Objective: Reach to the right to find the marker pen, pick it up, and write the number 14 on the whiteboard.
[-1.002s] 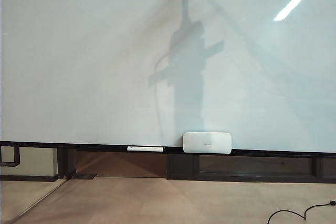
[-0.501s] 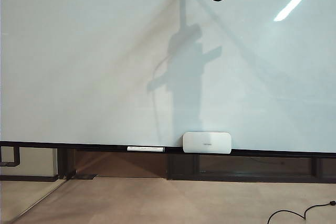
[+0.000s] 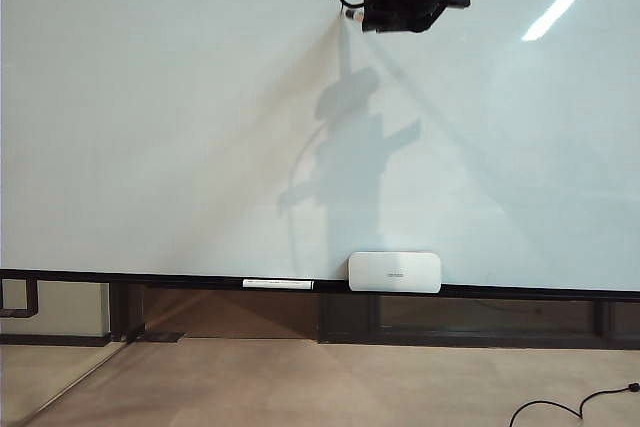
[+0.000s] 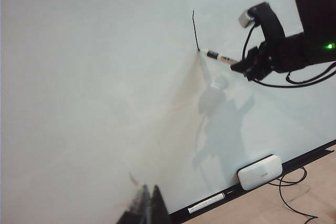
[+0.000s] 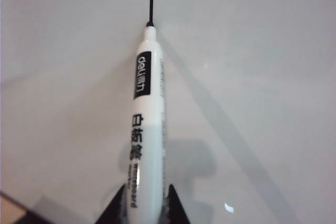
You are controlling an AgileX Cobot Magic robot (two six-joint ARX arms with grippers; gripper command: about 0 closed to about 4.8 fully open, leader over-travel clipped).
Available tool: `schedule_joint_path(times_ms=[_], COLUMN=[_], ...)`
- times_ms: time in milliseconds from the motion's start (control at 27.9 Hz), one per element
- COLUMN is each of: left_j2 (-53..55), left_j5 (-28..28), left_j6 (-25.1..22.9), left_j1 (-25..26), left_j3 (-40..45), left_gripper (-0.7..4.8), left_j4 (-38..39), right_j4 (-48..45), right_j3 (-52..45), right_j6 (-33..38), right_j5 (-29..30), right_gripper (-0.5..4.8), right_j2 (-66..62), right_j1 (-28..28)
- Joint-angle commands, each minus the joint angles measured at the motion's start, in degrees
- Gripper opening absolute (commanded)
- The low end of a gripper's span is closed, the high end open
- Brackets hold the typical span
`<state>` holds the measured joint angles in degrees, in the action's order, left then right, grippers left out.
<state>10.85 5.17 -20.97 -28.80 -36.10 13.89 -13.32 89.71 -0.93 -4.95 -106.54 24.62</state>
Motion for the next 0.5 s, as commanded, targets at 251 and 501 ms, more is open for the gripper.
schedule_joint_path(times_ms=[251, 501], left_j2=[0.0, -0.1], left_j5=[-0.2, -4.0], left_j6=[0.5, 4.1], left_j1=[-0.1, -0.1], left_j3=[-1.0, -1.9], left_gripper=[-0.06, -0.06], left_j4=[-1.1, 1.7], right_j4=[4.7, 6.6], right_j3=[0.3, 0.3], right_j6=[0.5, 0.9], right_j5=[-2.7, -2.5], right_gripper=[-0.01, -0.01], right_j2=[-1.0, 0.7], right_j1=[-0.2, 1.5])
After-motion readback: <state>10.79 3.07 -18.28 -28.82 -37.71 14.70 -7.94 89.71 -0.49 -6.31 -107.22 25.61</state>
